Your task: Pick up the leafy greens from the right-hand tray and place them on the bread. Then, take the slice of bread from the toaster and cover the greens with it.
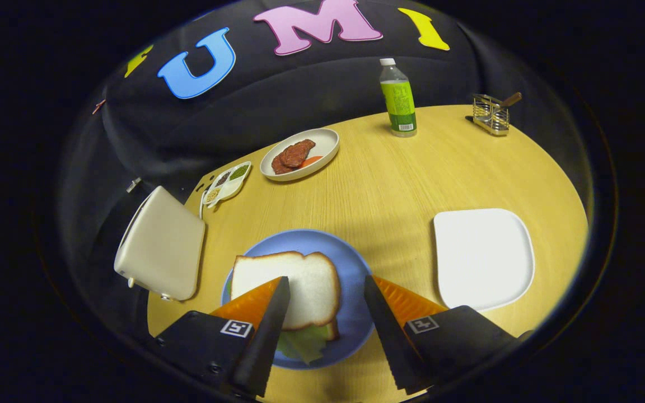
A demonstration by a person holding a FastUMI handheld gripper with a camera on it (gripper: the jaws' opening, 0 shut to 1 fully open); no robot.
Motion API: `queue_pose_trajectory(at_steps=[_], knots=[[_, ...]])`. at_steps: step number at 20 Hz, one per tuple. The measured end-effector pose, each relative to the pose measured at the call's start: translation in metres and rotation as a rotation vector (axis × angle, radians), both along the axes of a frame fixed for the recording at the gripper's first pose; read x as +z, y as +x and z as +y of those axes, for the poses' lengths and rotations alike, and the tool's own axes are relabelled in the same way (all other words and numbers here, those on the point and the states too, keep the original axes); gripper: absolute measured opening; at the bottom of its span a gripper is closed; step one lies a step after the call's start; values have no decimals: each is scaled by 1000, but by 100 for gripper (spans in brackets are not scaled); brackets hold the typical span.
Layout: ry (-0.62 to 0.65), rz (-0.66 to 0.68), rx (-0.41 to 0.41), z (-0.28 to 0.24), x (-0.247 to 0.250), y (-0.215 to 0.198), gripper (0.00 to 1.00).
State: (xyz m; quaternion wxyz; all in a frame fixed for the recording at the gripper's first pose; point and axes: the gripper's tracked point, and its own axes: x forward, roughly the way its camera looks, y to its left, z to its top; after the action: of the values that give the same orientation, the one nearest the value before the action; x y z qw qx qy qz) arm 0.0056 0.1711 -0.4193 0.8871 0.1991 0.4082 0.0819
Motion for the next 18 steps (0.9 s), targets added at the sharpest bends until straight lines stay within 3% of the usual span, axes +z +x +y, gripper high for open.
queue_pose_trajectory(at_steps=[2,6,14,18], knots=[[-24,-32,-1,-11,11,2,90],[-84,-143,-6,-39,53,11,92],[-219,-498,-14,-94,216,24,93],[-215,-611,-16,-104,278,20,94]])
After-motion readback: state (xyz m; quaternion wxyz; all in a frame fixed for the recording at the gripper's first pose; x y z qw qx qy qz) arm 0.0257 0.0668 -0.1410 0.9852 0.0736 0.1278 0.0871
